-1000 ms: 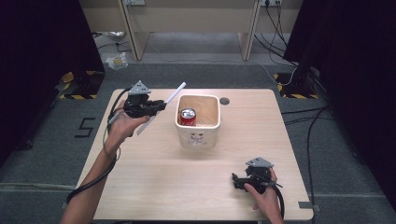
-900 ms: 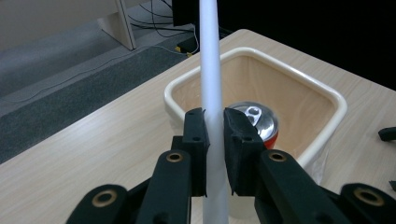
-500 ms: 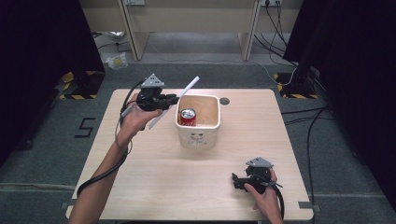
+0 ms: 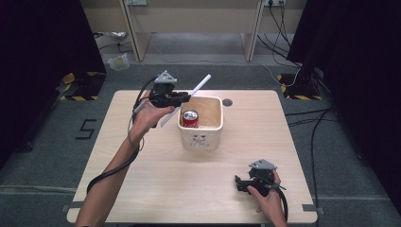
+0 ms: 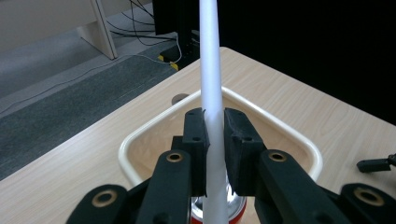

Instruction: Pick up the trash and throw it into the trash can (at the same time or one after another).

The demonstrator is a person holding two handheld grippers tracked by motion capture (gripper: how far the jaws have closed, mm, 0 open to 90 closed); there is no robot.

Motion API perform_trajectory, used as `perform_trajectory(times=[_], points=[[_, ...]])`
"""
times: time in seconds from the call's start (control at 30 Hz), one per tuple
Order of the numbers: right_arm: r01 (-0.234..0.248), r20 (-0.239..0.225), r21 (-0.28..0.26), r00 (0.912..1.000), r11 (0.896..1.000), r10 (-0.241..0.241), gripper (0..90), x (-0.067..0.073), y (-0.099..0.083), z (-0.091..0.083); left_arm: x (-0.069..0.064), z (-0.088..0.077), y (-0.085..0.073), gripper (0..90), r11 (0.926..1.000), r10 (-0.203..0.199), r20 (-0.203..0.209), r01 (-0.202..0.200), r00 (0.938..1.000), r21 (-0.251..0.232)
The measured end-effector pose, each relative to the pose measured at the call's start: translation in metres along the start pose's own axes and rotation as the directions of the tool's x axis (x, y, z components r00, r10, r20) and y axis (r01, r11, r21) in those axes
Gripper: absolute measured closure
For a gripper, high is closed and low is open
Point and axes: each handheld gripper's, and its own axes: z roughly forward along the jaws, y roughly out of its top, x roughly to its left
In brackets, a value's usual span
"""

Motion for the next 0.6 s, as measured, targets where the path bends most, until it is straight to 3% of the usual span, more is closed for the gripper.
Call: perform_trajectory(times=[0.6], points=[[0.001,0.001,0.000,1.0000,1.000,-0.001,0.3,0.000,0.000,0.000,-0.024,0.044,0.018,79.0,0.9999,-0.008,0.039,0.009,0.9992,-0.008]])
